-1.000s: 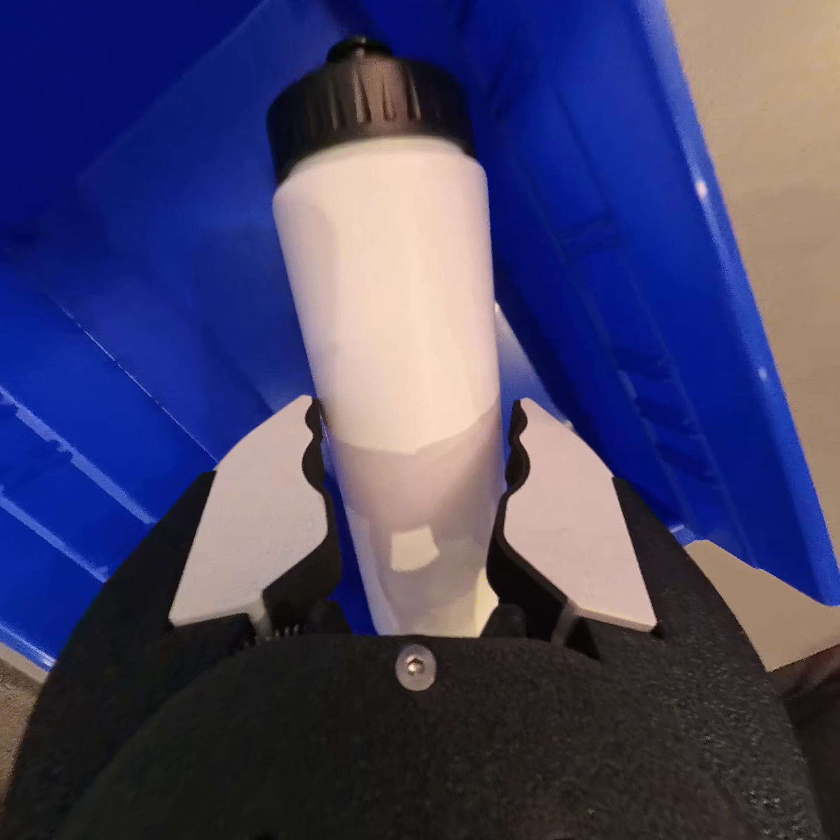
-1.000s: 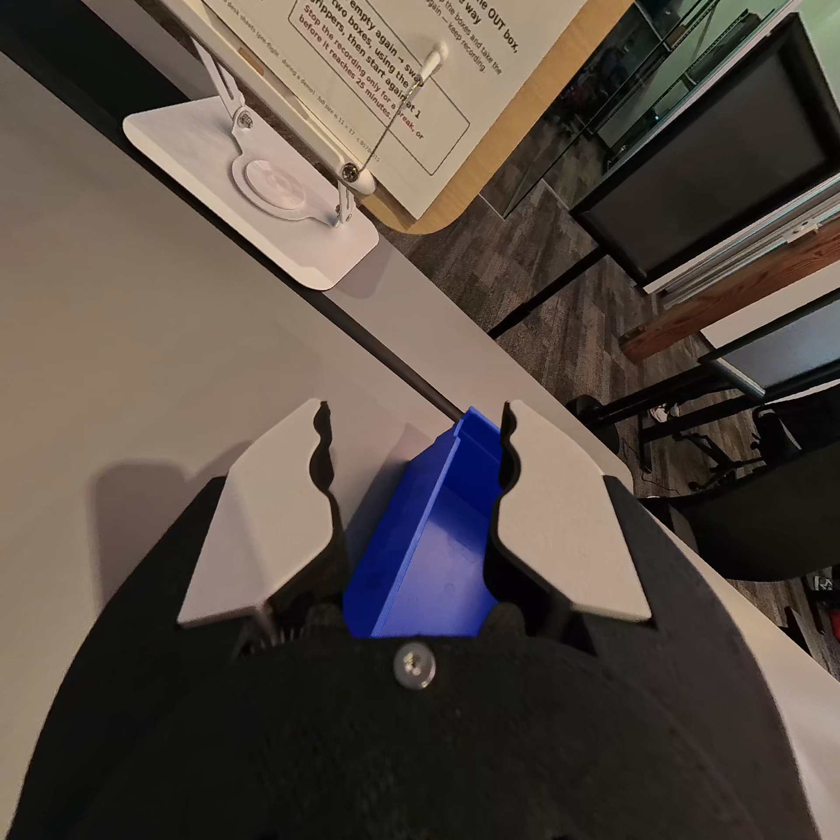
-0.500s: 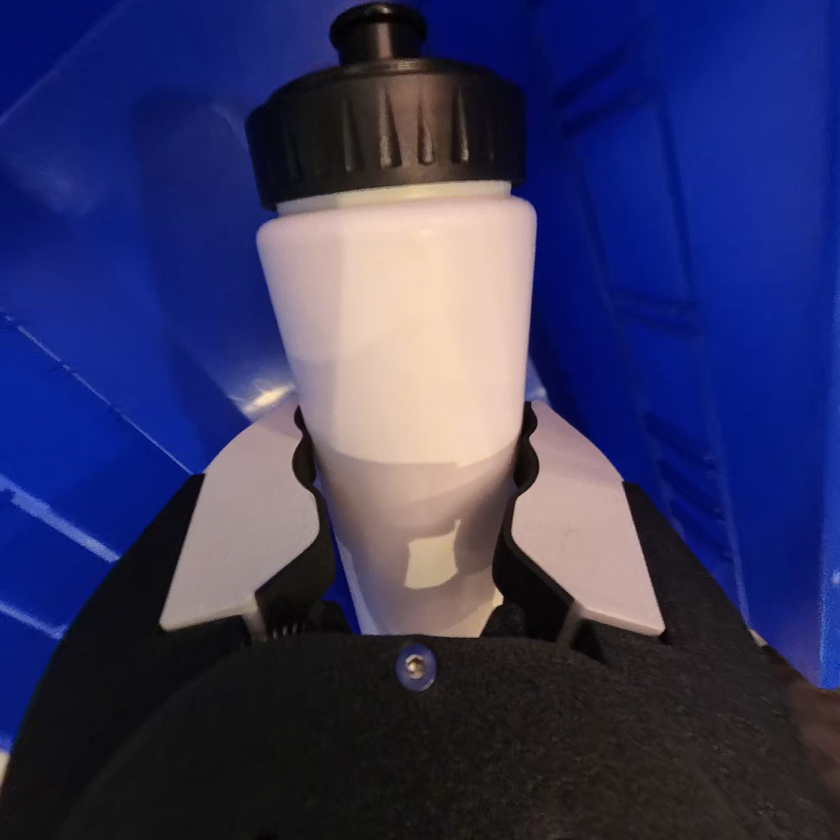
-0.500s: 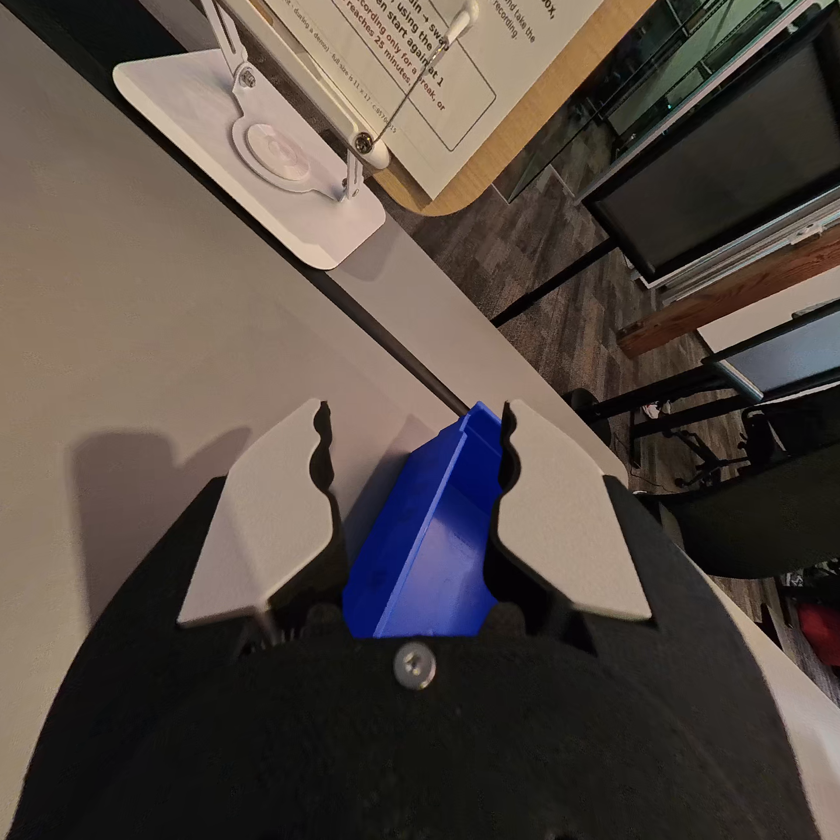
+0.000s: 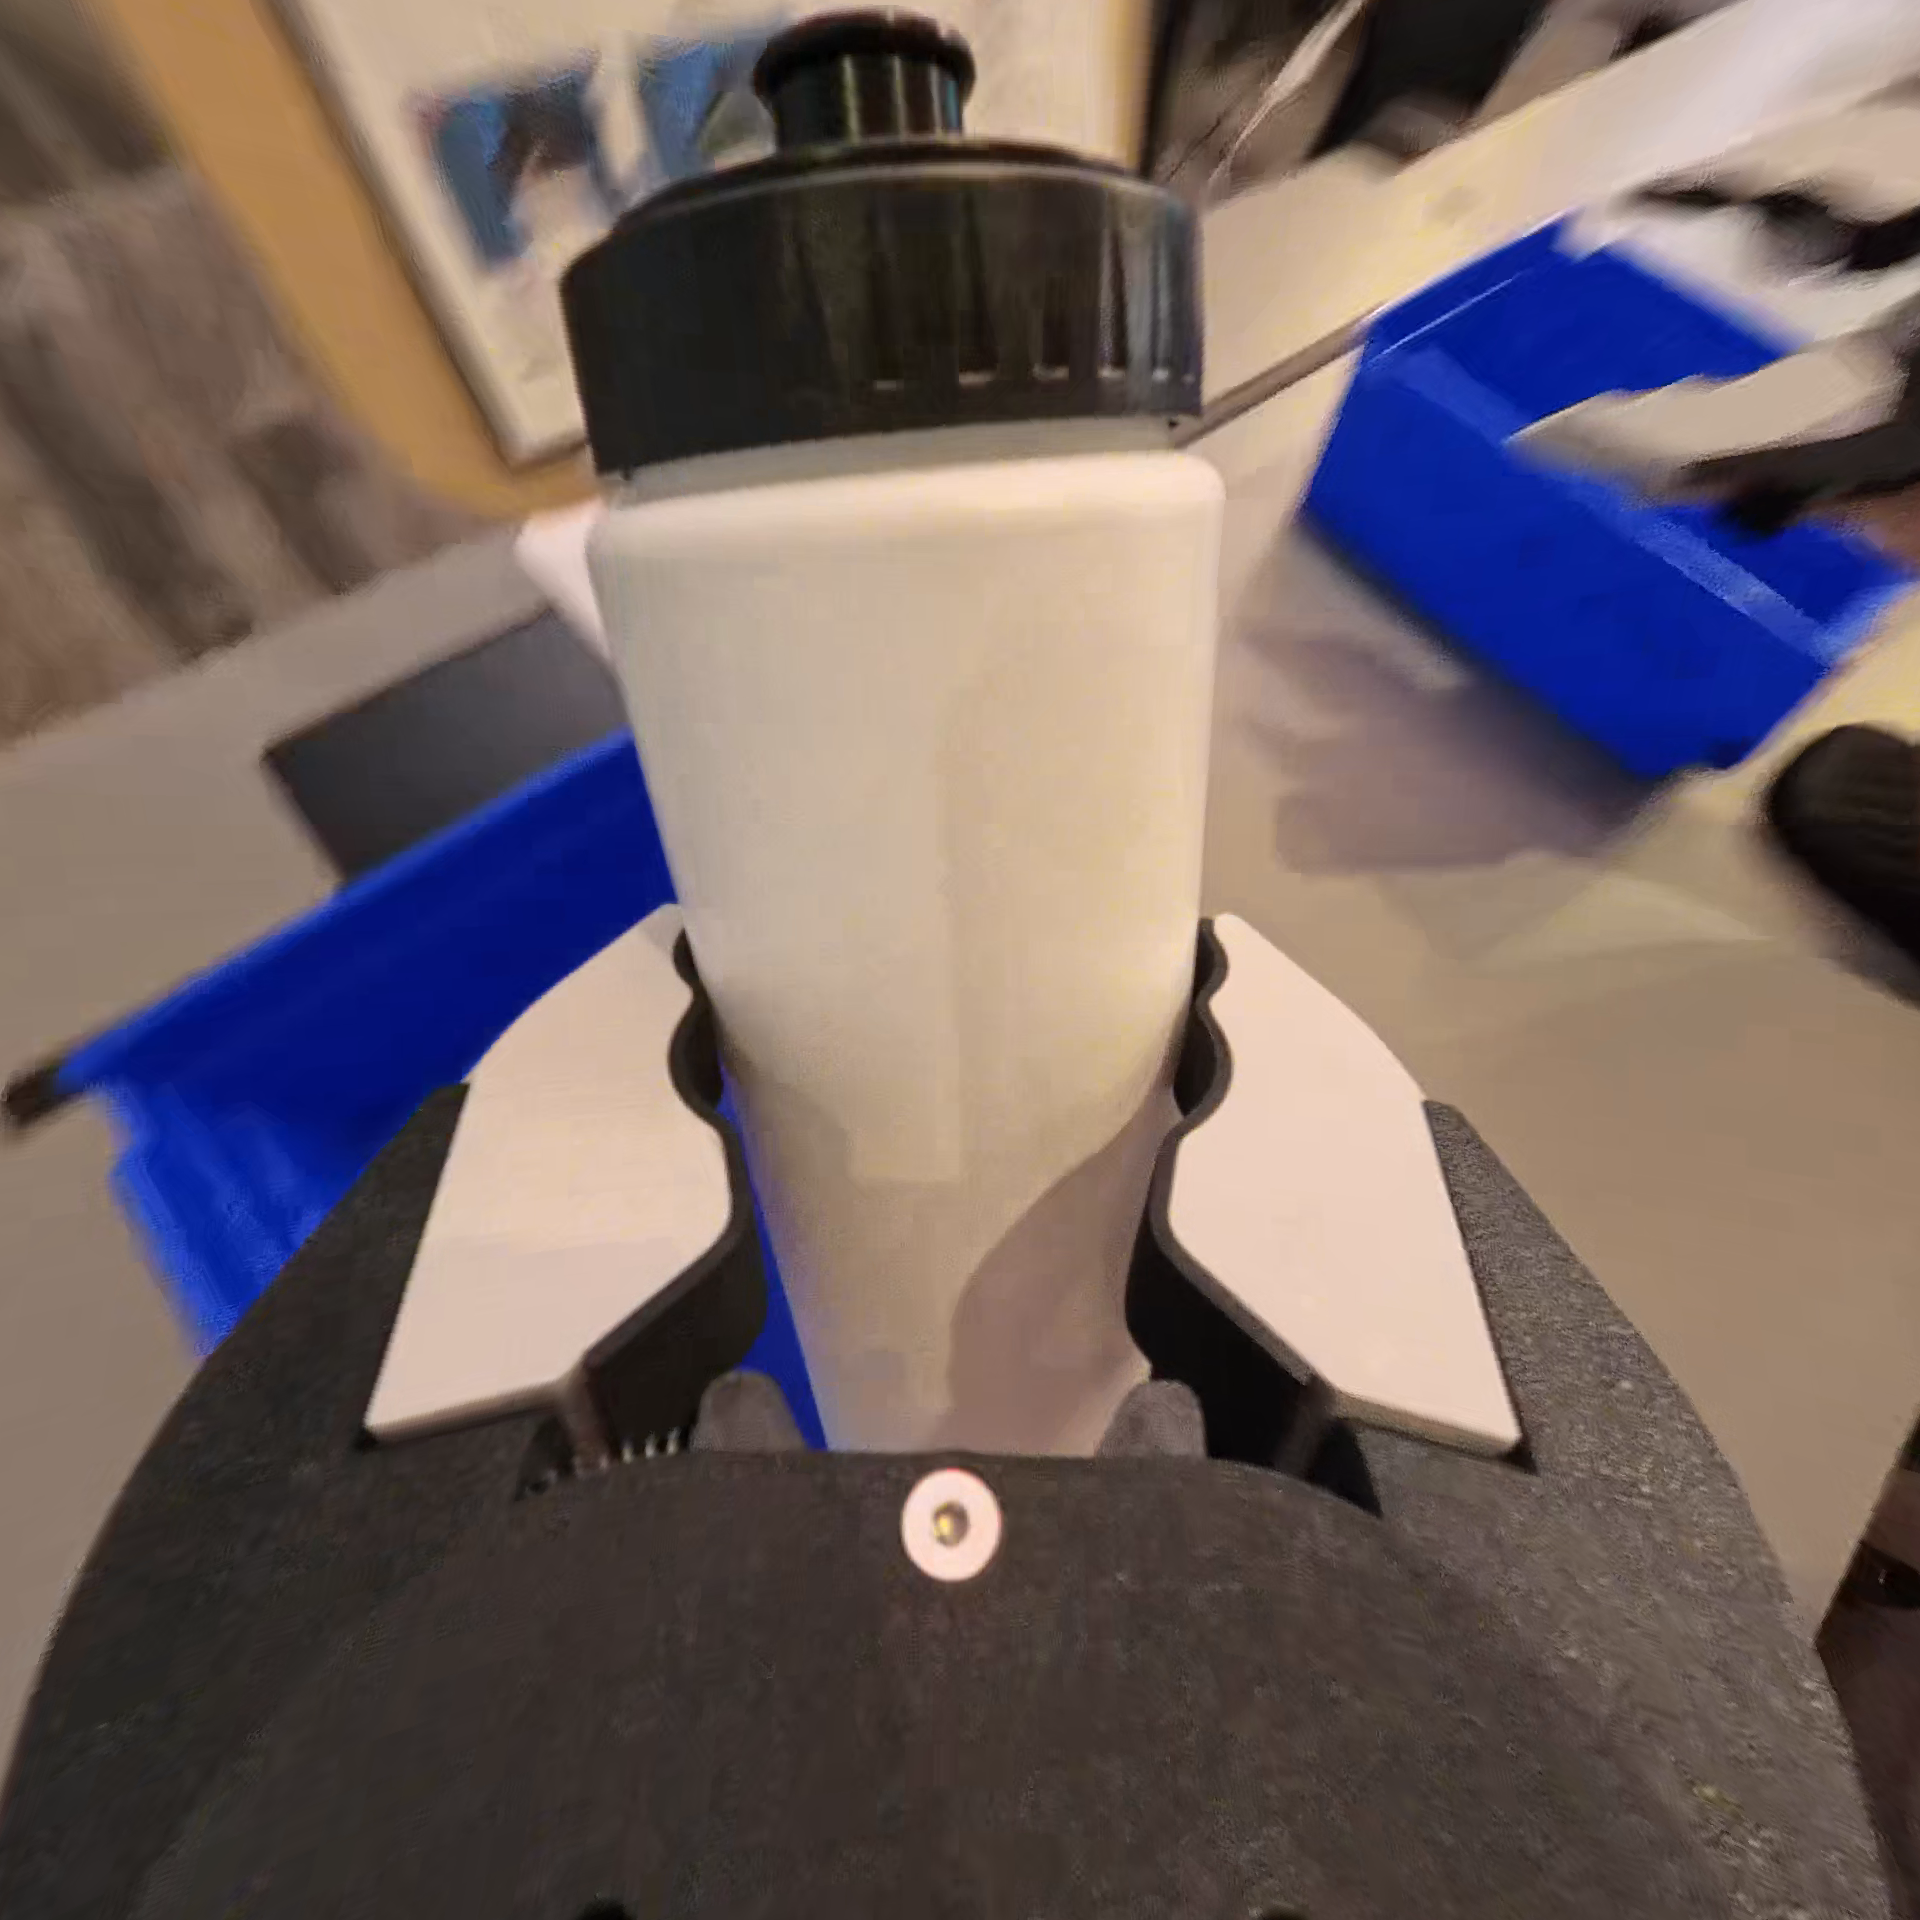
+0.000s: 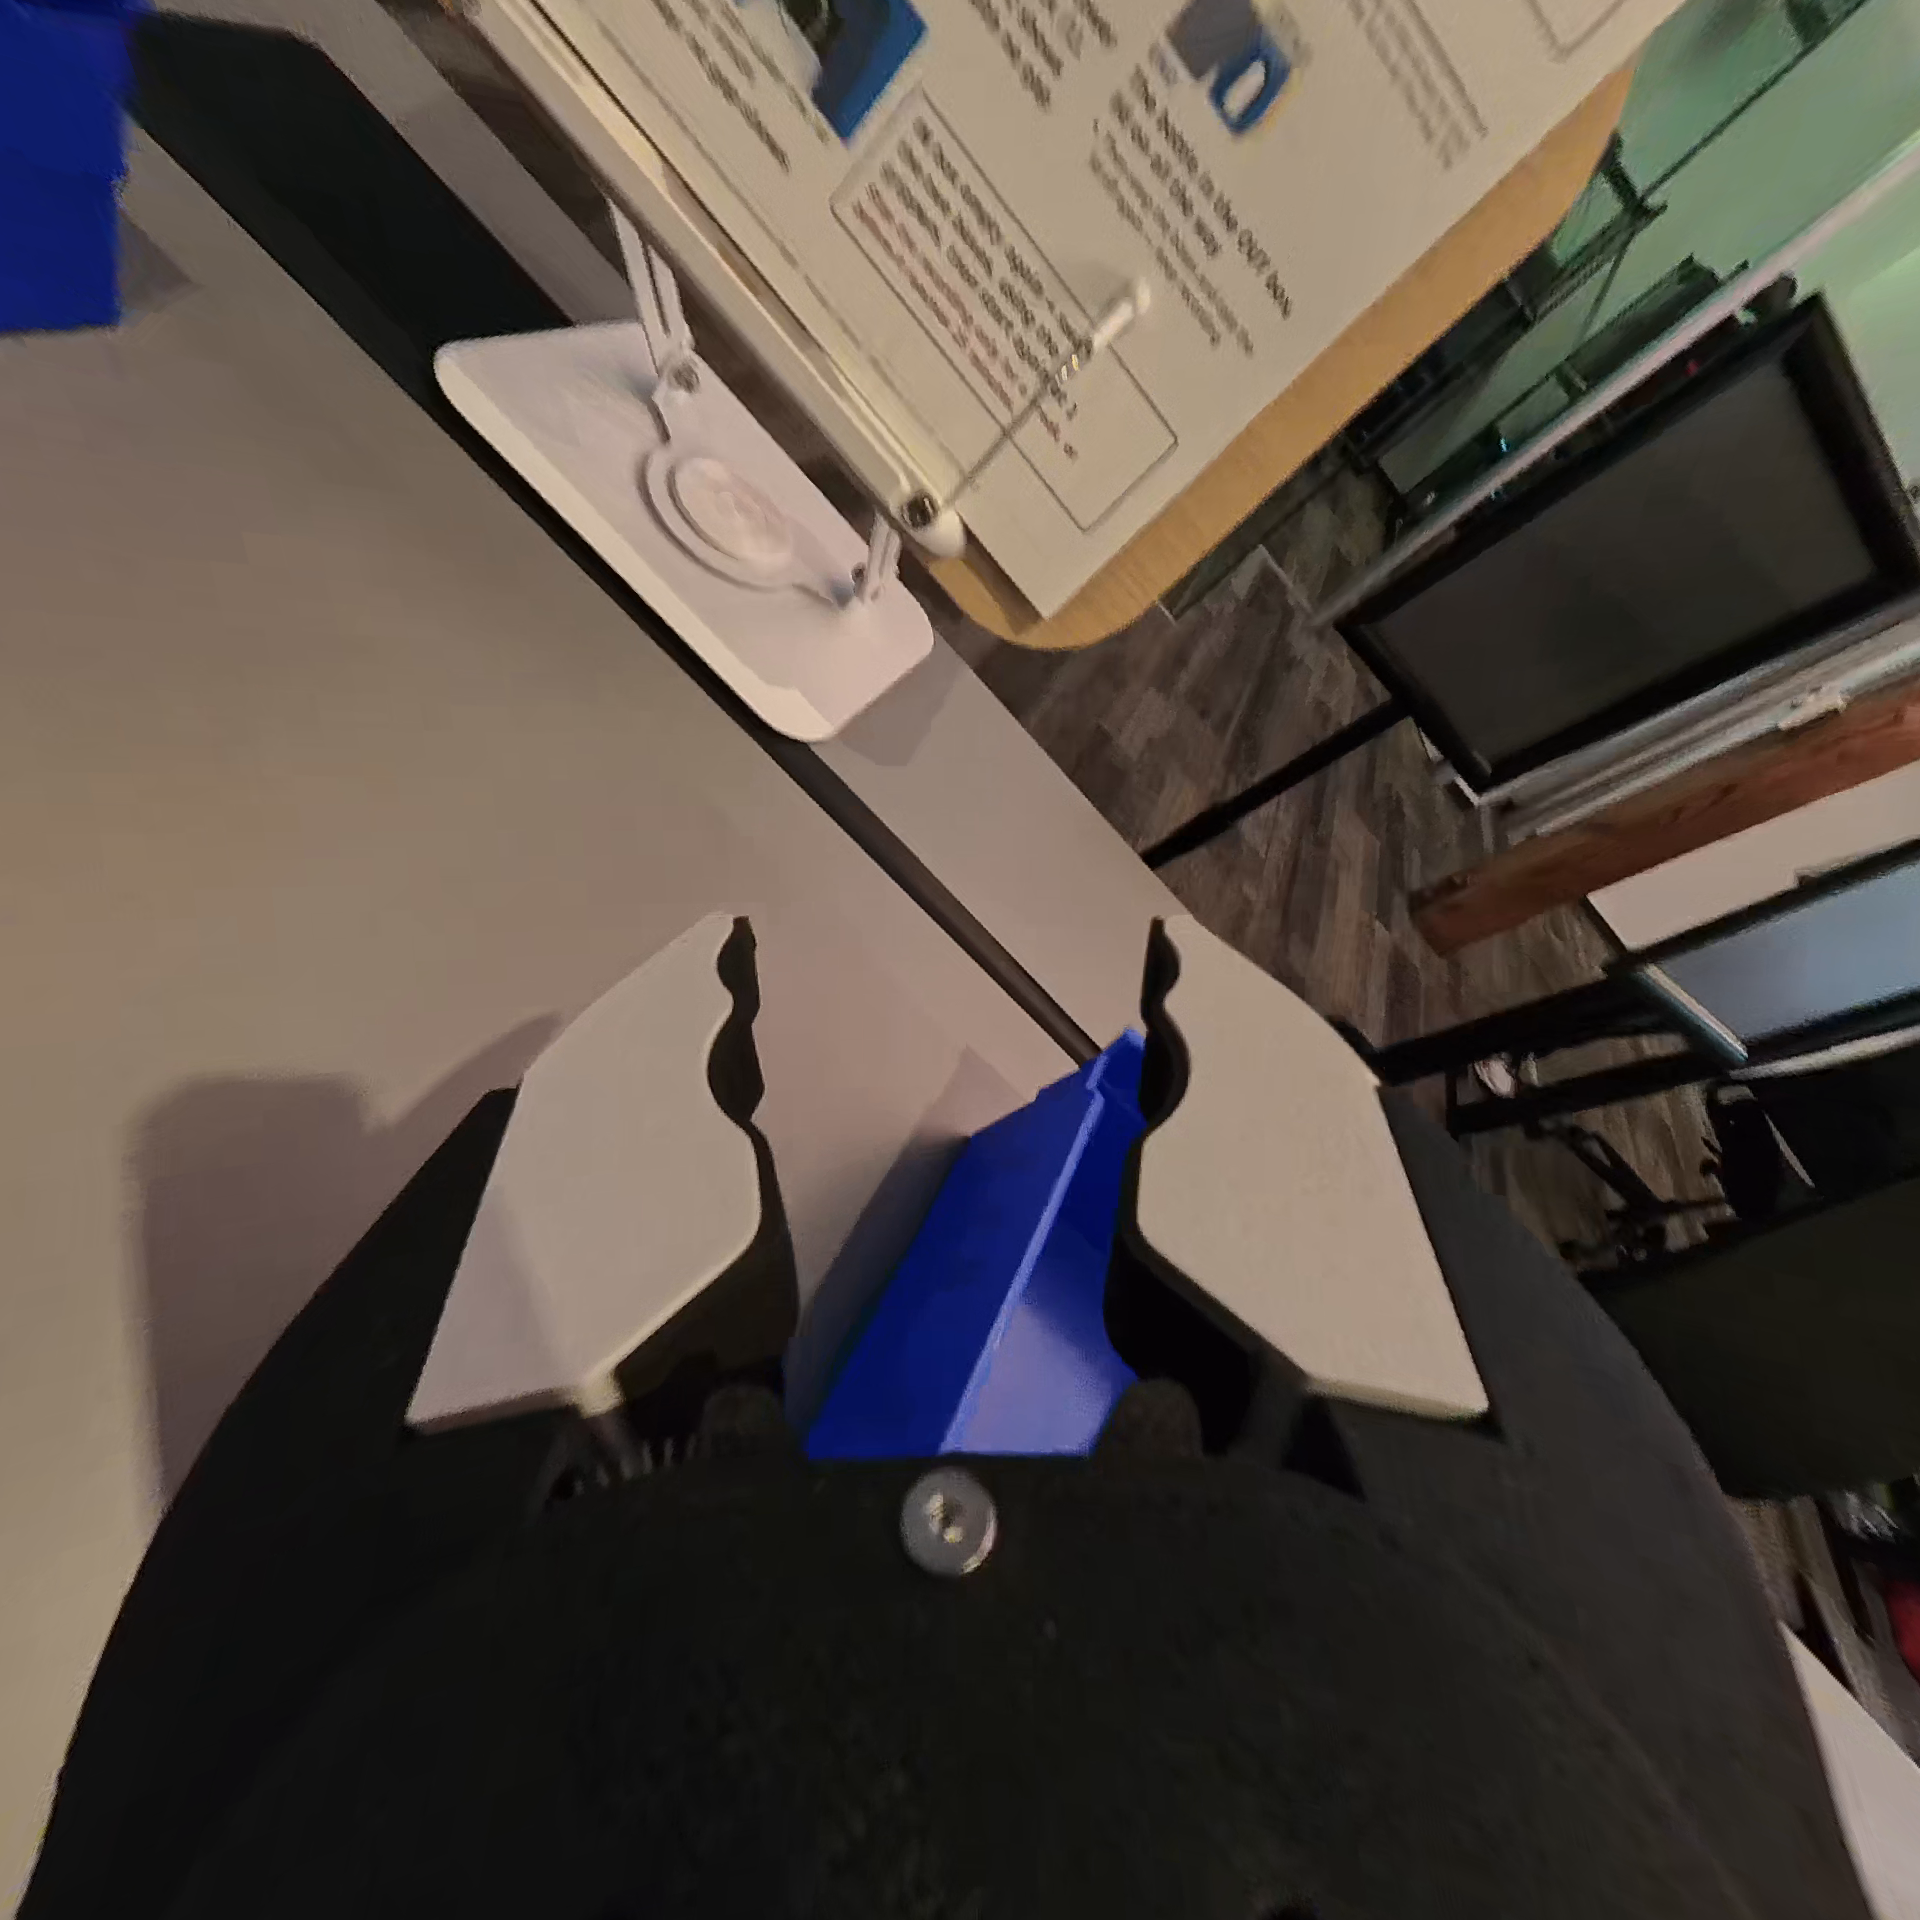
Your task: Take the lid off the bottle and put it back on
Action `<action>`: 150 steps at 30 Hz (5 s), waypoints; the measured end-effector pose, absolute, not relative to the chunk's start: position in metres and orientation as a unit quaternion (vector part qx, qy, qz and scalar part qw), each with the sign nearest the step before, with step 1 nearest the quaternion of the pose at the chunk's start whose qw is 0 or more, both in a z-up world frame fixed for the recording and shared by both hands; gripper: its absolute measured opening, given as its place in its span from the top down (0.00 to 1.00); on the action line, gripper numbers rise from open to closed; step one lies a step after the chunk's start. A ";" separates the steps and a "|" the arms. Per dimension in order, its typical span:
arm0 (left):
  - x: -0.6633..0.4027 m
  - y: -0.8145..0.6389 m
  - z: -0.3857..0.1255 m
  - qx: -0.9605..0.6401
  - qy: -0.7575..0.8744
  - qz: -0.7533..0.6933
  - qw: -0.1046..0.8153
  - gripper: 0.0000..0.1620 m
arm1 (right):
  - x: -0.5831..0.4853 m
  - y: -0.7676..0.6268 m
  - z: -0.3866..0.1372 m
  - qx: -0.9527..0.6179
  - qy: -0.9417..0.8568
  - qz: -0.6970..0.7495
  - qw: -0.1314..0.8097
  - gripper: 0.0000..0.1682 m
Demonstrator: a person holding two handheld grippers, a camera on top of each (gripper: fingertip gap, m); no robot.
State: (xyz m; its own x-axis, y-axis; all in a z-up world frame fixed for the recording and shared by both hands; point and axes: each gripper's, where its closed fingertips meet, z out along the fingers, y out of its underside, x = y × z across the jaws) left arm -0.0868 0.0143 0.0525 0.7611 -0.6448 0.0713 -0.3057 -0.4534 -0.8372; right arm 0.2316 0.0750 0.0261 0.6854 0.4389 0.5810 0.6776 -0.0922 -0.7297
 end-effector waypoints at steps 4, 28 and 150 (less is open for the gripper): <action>-0.006 -0.008 0.092 -0.711 0.357 -0.319 0.516 0.46 | 0.191 0.045 0.053 -0.677 -0.409 0.053 0.610 0.57; 0.150 -0.032 -0.017 -0.622 0.410 -0.386 0.543 0.45 | 0.111 -0.036 0.012 -0.624 -0.553 0.319 0.451 0.52; 0.204 -0.005 -0.023 -0.640 0.413 -0.246 0.599 0.20 | 0.151 -0.016 0.026 -0.785 -0.408 0.199 0.421 0.53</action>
State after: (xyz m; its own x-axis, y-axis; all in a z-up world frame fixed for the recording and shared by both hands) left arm 0.2043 -0.0047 -0.0234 0.5385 -0.8233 -0.1794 -0.2334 0.0588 -0.9706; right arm 0.1511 -0.0164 0.0258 0.5870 0.8090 0.0309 0.4740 -0.3124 -0.8232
